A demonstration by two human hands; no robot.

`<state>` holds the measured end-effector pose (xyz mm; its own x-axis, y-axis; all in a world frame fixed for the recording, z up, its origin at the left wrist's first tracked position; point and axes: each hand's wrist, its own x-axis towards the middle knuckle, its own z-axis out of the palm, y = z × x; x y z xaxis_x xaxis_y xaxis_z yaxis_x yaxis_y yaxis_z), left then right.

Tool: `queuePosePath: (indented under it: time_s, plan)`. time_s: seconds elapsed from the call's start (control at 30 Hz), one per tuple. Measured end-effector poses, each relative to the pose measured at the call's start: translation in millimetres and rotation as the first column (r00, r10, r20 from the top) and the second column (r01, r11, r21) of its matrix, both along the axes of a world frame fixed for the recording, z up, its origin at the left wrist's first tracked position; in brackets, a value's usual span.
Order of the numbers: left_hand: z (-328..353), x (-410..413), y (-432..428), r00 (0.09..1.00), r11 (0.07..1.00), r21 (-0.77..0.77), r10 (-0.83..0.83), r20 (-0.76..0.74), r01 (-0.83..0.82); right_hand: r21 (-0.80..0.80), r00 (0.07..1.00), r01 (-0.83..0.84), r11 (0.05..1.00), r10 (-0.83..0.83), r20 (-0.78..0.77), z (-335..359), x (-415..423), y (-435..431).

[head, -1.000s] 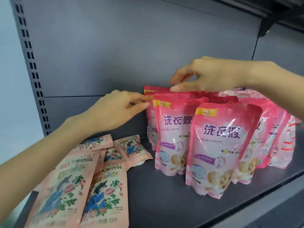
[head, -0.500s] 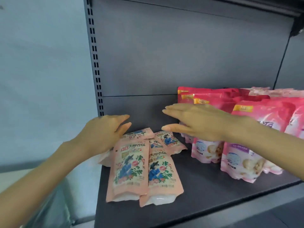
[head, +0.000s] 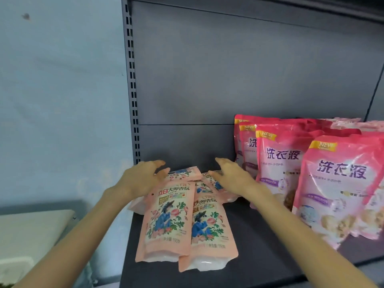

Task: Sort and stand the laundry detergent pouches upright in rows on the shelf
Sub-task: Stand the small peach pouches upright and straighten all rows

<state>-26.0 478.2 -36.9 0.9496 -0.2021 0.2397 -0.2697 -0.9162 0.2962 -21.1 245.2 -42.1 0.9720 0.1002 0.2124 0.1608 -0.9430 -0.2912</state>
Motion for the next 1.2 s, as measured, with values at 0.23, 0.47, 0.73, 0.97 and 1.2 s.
queuePosePath:
  time_s: [0.23,0.47,0.73,0.97,1.2]
  plan:
    - [-20.0,29.8,-7.2,0.997,0.997,-0.010,0.072,-0.035,-0.072,0.028,0.982,0.099,0.995,-0.093,-0.162,-28.9,39.7,-5.9]
    - [-29.8,39.6,-2.3,0.993,0.999,-0.036,0.019,-0.113,-0.023,0.024,0.948,0.205,0.978,-0.193,-0.252,-35.4,55.9,-15.2]
    - [-31.7,48.0,-4.5,0.989,0.999,0.007,-0.040,-0.145,0.041,0.171,0.969,0.212,0.962,-0.184,-0.167,-51.4,52.4,-12.1]
    - [-28.1,53.6,-16.7,0.986,0.995,0.017,-0.090,-0.137,0.093,0.312,0.970,0.220,0.924,-0.243,0.034,-57.8,53.7,-14.4]
    - [-24.8,56.6,-23.5,0.988,0.994,0.012,-0.102,-0.117,0.104,0.480,0.943,0.096,0.872,-0.235,0.238,-57.6,49.0,-14.5]
